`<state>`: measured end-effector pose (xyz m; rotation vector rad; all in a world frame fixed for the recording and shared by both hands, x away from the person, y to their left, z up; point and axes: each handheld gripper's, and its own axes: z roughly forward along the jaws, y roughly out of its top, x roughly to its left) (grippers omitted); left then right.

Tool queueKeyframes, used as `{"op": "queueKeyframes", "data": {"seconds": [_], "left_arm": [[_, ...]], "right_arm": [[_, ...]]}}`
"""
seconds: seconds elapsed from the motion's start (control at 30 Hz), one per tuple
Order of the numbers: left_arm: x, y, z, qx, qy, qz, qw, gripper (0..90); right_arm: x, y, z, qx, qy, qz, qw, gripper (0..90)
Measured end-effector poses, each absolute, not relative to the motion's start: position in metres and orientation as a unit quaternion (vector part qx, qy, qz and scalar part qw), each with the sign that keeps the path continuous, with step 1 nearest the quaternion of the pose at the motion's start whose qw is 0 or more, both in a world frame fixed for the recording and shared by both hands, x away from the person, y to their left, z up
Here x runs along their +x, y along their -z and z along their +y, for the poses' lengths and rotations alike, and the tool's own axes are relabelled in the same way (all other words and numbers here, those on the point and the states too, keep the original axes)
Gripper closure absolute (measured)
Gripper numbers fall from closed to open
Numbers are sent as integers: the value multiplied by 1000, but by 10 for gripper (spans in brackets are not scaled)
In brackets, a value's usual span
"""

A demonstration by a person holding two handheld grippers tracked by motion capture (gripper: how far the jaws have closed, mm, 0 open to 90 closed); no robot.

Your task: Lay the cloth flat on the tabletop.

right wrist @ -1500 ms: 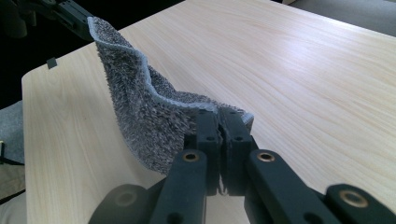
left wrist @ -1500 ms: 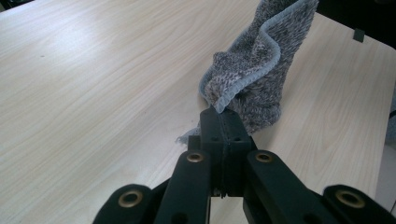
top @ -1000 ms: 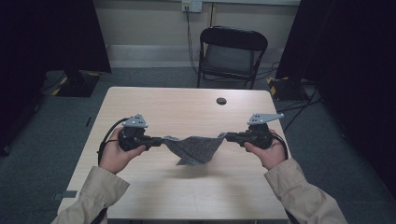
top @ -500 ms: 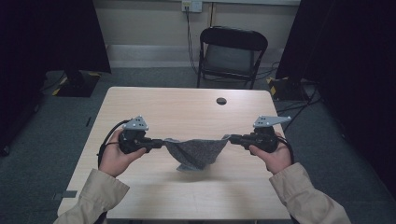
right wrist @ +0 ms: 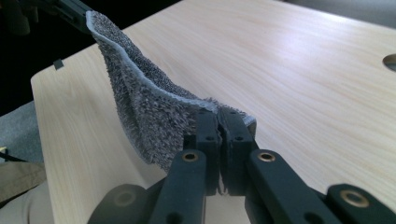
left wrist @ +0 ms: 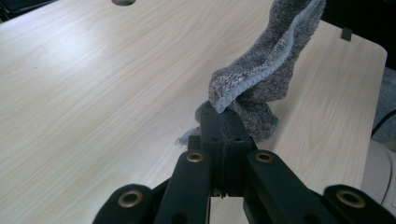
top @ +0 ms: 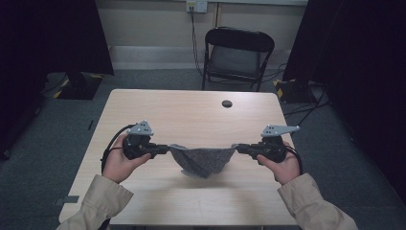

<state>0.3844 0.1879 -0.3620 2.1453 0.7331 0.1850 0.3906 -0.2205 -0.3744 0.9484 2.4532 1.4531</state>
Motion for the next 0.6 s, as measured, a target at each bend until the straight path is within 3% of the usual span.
{"op": "queueKeyframes", "data": {"seconds": [0.17,0.33,0.43,0.47,0.53,0.6], "left_arm": [[410,377,191,861,-60,303,403,898],[462,386,191,858,-38,324,397,895],[506,381,194,822,-91,377,417,859],[518,376,197,778,-138,421,445,765],[535,368,197,727,-167,474,467,494],[540,368,188,748,-155,471,441,454]], "right_arm": [[411,383,-213,315,-455,832,49,875],[459,391,-202,330,-426,842,16,876],[507,388,-196,365,-421,830,37,876],[524,382,-199,400,-452,796,51,852],[544,370,-209,483,-490,712,139,630],[550,371,-207,490,-465,721,156,479]]}}
